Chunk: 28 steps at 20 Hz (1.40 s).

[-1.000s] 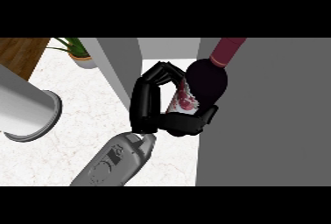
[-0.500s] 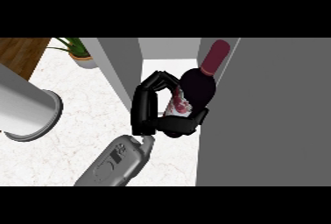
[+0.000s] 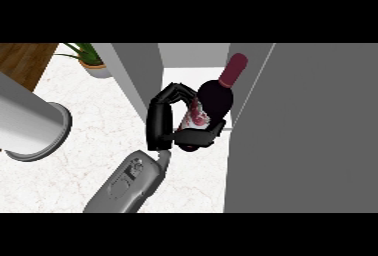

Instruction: Pick up the wine, place it into the cabinet and close the cabinet

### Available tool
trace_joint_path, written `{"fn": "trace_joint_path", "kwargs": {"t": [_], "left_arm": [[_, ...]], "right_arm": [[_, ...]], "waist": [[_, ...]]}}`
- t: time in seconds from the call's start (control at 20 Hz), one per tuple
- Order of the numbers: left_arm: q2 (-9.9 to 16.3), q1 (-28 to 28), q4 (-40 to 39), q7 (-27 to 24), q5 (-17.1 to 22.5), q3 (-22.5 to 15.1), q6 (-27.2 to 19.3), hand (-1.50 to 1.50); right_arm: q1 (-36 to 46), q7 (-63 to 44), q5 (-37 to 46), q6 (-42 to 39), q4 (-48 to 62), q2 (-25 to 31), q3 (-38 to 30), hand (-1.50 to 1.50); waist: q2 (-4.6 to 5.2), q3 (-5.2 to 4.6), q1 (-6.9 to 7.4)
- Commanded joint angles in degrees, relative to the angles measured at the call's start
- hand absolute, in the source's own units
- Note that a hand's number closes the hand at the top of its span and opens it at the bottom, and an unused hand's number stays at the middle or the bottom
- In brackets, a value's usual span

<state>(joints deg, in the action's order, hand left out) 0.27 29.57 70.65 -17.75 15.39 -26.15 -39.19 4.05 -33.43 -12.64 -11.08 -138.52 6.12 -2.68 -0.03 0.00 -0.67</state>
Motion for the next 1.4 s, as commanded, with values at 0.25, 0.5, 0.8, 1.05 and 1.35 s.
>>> {"fn": "trace_joint_path", "kwargs": {"t": [0.25, 0.5, 0.8, 1.05, 1.35], "left_arm": [[-0.3, 3.3, -6.1, -4.1, 2.7, 3.9, 1.7, 1.5], [-0.2, 1.1, -9.3, -7.8, 3.9, 5.9, 3.8, 1.5], [-0.3, 8.4, -15.9, -5.9, 5.5, 11.3, 8.6, 1.5], [-0.2, 14.6, -22.9, -6.0, 8.2, 9.0, 4.1, 1.5], [-0.3, 19.0, -31.2, -9.9, 11.0, 10.9, 5.2, 1.5]], "right_arm": [[3.1, -3.5, 1.8, 4.0, -4.1, -2.4, 4.6, -1.5], [-2.1, -5.9, -1.4, 3.5, -10.5, -1.9, 4.5, -1.5], [3.6, -8.5, -7.9, 3.5, -7.7, 1.4, -2.2, -1.5], [-4.5, -2.5, -5.4, 0.4, -8.9, -1.8, 1.6, -1.5], [-3.2, -3.0, -6.7, 0.2, -7.4, -0.8, 0.0, -1.5]], "waist": [[0.03, -0.03, 0.33], [-0.01, -0.02, -0.24], [0.08, -0.03, -0.31], [0.11, 0.01, -1.26], [0.24, -0.01, -1.36]]}}
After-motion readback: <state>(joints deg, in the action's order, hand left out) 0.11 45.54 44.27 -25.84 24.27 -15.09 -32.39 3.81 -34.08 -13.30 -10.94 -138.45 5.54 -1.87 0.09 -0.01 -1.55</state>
